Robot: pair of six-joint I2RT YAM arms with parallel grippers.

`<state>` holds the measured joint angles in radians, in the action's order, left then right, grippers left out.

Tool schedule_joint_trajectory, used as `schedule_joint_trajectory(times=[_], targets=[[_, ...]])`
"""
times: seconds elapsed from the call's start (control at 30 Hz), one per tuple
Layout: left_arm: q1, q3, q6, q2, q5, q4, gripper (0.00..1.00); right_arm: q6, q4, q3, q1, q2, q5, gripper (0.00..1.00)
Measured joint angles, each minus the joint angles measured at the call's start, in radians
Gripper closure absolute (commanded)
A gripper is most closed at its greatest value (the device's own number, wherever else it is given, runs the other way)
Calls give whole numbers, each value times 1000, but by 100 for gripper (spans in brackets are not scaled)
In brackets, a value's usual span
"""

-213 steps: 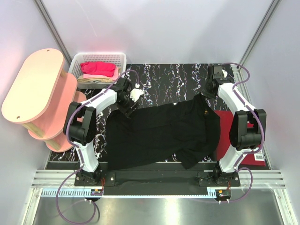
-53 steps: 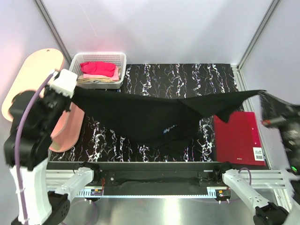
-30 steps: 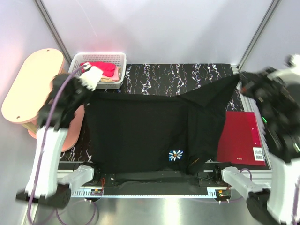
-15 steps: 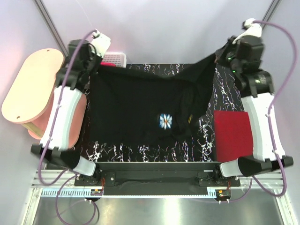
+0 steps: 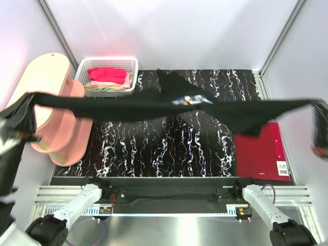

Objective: Fold and stack the t-shirts
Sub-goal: Flatten the tshirt out

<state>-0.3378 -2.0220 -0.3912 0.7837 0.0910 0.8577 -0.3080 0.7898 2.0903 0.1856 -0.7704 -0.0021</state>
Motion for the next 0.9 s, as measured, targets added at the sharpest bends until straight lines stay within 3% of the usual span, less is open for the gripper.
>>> schedule_joint_trajectory(times=[0.23,0.5,0.67,0.73,0.9], targets=[[96,0,-4,-39,-118,68,100,6,89,158,-3,5,21,100],[110,395,-40,-2,-201,37,100,10,102,192,-3,-212,128,100],[110,677,-105,188,-164,-109,100,19,-3,-43,-4,-359,203,100],[110,754,-133,347,-135,-185,100,20,-65,-193,-5,-424,223,100],[100,786,-163,695,-59,-252,100,-20,-141,-454,-1,-595,181,100]])
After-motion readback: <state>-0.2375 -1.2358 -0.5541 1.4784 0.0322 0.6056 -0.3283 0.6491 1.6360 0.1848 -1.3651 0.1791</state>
